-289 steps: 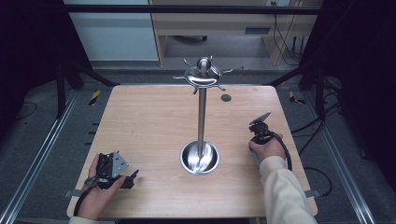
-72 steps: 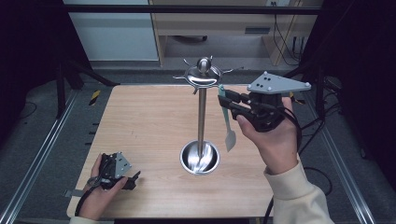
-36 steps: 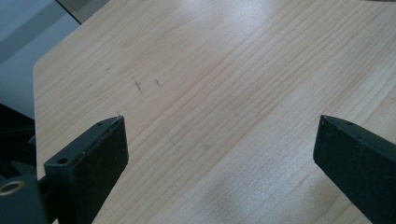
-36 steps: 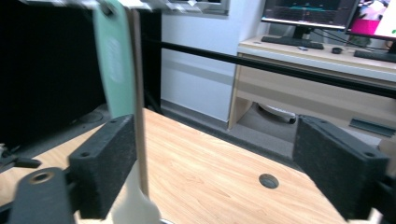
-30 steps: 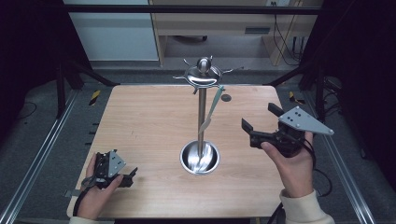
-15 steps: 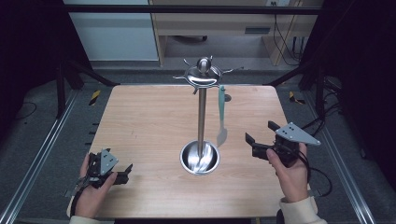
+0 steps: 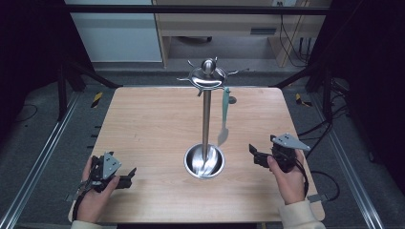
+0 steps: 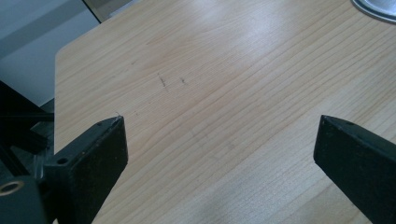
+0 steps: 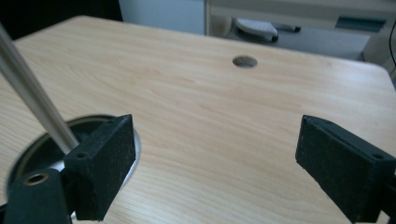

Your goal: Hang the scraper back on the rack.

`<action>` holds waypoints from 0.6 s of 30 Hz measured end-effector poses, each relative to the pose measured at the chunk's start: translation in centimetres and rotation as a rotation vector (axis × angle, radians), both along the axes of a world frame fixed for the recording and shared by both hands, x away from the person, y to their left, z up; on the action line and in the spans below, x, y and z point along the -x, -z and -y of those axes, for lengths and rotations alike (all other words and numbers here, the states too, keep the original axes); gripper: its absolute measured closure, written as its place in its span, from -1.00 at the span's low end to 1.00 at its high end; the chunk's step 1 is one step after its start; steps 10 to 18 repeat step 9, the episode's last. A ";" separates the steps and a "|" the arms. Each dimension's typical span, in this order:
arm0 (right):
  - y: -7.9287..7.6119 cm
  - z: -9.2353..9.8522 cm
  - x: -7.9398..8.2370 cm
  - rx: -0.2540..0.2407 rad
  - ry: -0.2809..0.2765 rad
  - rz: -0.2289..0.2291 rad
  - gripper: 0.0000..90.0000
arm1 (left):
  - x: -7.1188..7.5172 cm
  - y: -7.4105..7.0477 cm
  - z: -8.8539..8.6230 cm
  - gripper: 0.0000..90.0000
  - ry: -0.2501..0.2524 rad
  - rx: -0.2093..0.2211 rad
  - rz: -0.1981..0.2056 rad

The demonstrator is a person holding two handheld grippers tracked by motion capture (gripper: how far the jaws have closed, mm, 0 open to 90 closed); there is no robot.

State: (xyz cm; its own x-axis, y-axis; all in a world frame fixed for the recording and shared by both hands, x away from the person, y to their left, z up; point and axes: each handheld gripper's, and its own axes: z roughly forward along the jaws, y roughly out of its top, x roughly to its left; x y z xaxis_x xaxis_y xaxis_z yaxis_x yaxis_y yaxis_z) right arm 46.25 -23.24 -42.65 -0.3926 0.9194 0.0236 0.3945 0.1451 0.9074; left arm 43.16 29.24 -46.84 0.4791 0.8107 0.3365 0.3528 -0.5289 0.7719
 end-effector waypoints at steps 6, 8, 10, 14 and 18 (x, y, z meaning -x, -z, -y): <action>3.5 0.0 -1.0 0.029 -0.005 -0.111 -0.68 | 0.0 -0.3 0.0 -0.94 0.003 0.006 0.008; 4.0 -0.1 -1.1 0.059 -0.001 -0.140 -0.68 | -0.1 -0.4 0.1 -0.94 0.008 0.007 0.013; 4.1 -0.1 -1.2 0.065 0.005 -0.149 -0.68 | -0.1 -0.4 0.1 -0.94 0.011 0.005 0.014; 4.1 -0.1 -1.2 0.065 0.005 -0.149 -0.68 | -0.1 -0.4 0.1 -0.94 0.011 0.005 0.014; 4.1 -0.1 -1.2 0.065 0.005 -0.149 -0.68 | -0.1 -0.4 0.1 -0.94 0.011 0.005 0.014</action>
